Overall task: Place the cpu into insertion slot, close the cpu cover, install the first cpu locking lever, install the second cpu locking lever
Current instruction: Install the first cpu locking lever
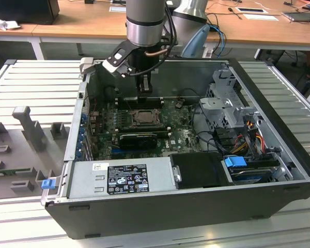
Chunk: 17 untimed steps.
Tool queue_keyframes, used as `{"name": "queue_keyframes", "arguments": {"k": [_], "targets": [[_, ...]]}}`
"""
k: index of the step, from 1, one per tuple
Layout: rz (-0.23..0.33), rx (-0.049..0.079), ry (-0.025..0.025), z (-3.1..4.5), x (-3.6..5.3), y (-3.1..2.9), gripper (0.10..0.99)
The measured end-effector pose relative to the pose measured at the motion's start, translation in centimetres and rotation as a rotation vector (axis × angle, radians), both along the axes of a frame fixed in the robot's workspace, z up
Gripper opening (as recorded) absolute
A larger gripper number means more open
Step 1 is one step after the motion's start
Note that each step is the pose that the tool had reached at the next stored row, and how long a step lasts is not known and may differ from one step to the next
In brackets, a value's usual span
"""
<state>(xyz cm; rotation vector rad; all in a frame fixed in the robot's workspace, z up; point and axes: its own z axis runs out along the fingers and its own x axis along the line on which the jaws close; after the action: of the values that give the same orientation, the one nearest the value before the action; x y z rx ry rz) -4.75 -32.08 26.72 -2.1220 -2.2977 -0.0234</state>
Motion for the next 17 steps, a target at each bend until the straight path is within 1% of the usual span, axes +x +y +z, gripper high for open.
{"name": "queue_keyframes", "arguments": {"k": [2,5,7,13,17], "targets": [[0.022,0.0,-0.0002,0.0,-0.11,-0.05,0.106],[0.076,0.0,-0.0002,0.0,-0.12,-0.06,0.106],[0.136,0.0,-0.0002,-0.01,-0.12,-0.05,0.106],[0.259,0.0,-0.0002,-0.05,-0.12,-0.06,0.106],[0.315,0.0,-0.0001,-0.05,-0.12,-0.06,0.106]]}}
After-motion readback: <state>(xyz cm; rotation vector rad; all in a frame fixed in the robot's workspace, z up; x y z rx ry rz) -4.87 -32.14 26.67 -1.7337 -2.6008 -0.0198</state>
